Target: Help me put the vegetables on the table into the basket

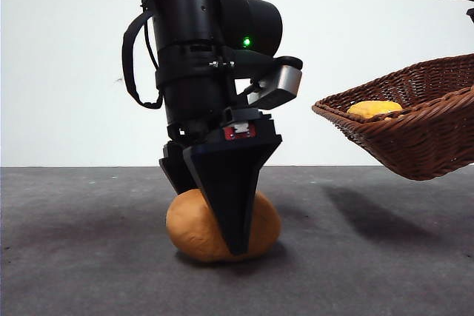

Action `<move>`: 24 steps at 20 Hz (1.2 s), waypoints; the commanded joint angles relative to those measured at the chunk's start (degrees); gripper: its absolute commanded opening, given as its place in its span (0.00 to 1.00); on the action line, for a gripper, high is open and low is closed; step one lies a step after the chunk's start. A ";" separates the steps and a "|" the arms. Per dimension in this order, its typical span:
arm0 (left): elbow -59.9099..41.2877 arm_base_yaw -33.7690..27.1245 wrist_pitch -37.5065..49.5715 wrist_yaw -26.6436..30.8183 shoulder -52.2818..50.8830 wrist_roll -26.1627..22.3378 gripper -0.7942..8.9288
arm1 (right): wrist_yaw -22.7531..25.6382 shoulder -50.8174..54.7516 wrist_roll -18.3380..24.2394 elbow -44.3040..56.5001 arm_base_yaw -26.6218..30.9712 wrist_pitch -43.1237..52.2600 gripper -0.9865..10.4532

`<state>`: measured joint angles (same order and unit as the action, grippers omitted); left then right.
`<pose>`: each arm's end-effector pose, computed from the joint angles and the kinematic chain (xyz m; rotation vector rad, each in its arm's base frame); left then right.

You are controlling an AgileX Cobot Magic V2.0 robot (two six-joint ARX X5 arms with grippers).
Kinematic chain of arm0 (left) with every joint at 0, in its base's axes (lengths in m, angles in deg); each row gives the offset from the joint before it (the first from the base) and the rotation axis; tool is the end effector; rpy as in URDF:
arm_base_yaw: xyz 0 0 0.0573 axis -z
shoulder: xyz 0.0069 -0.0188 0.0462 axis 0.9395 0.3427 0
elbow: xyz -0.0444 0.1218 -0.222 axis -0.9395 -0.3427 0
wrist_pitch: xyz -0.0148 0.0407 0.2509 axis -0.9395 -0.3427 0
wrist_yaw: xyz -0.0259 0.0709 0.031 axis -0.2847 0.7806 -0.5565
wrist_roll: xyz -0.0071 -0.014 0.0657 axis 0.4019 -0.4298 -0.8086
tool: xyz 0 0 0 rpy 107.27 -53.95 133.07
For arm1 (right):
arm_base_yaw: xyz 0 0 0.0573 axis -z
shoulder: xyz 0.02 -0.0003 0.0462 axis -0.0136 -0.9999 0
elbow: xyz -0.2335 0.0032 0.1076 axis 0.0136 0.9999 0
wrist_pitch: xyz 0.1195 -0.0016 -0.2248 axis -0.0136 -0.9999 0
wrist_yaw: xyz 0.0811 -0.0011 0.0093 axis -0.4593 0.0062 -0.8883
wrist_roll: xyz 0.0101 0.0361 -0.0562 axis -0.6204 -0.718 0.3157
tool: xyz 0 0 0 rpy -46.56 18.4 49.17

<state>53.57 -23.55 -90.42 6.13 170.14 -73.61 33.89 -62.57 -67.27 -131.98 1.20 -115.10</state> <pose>0.2489 -0.2704 0.1544 0.7694 1.2830 -1.0119 0.2946 0.0008 0.2817 0.1648 1.2660 0.1595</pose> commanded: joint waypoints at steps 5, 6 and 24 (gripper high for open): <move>0.22 0.04 -3.48 -0.48 -0.13 2.99 0.07 | -0.81 0.04 0.42 0.37 -0.02 0.52 0.07; 1.25 0.15 -5.99 -0.74 -0.20 3.17 0.07 | -0.81 0.04 0.42 0.37 -0.02 0.61 0.07; 14.36 7.50 8.48 -18.29 -14.40 12.61 0.07 | -5.57 0.04 0.20 0.37 -1.66 -0.81 0.07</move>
<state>68.17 -16.05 -82.24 -11.90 155.04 -61.90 29.15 -62.57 -67.14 -131.98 -0.37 -116.19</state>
